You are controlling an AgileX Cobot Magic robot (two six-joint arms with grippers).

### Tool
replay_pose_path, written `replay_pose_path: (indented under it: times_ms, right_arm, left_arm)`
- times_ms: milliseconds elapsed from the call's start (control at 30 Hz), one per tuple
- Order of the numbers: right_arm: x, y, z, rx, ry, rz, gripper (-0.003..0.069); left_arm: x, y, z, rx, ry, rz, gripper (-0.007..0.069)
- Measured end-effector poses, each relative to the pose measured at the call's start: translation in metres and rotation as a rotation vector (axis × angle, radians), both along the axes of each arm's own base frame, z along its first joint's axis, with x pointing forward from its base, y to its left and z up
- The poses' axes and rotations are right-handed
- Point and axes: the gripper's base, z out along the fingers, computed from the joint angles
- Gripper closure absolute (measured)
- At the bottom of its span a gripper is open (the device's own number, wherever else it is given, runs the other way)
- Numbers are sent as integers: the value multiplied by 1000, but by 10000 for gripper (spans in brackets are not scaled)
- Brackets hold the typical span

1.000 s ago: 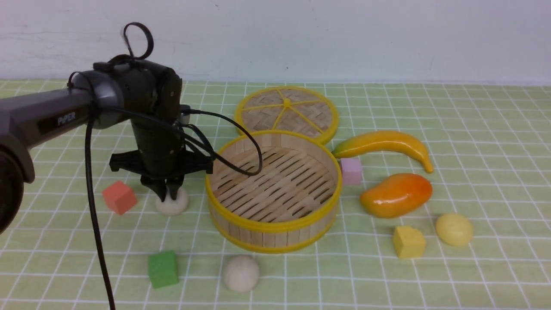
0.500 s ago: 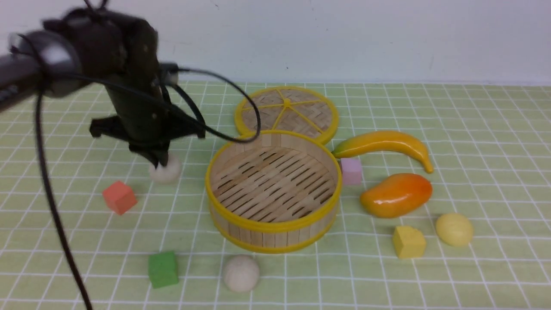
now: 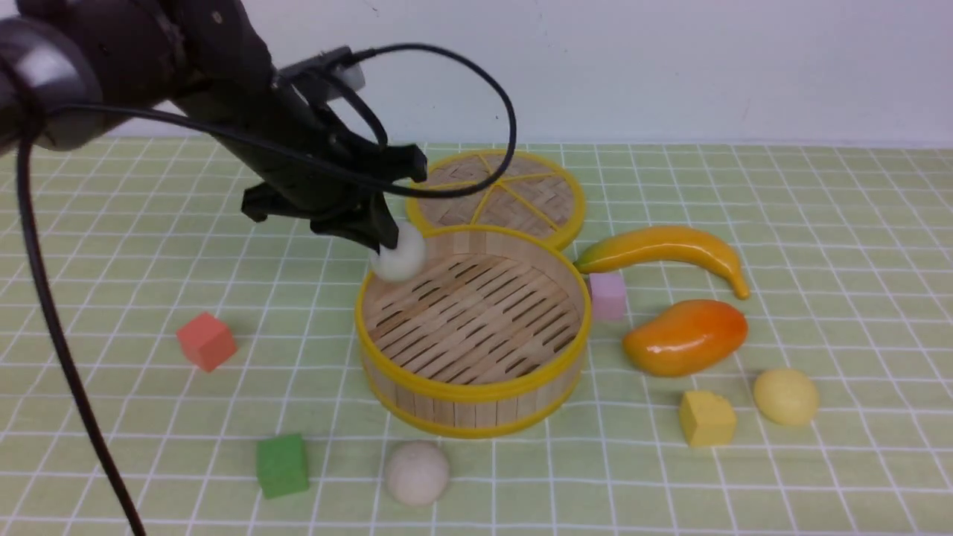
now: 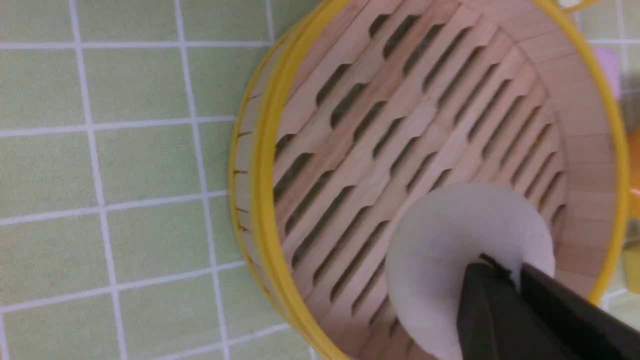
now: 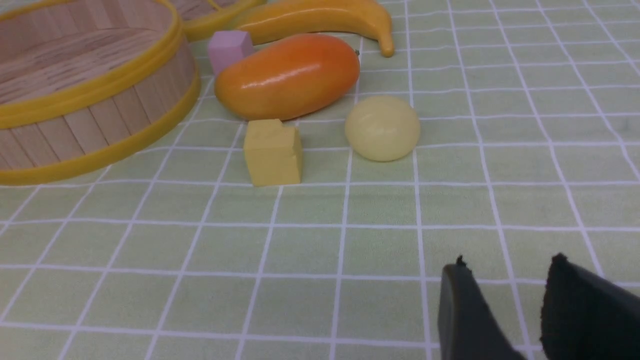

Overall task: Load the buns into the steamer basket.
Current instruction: Use the left arm to put the steamed stuffed bun into the steamer

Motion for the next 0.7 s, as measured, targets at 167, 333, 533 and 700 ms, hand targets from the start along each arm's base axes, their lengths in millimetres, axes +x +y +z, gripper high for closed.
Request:
replay_pose_path:
  times_ms: [167,333,533,700]
  right_arm:
    - [0,0,0,0,0,0,419]
    - [0,0,0,0,0,0,419]
    - [0,0,0,0,0,0,419]
    - [0,0,0,0,0,0,419]
  left_arm:
    - [9,-2,-24,20,46,-4,631]
    - [15,-3,-38,25,57,3,630]
    - [24,-6,-48,5,31,29,625]
    - [30,-8,-67,5,59,38,617]
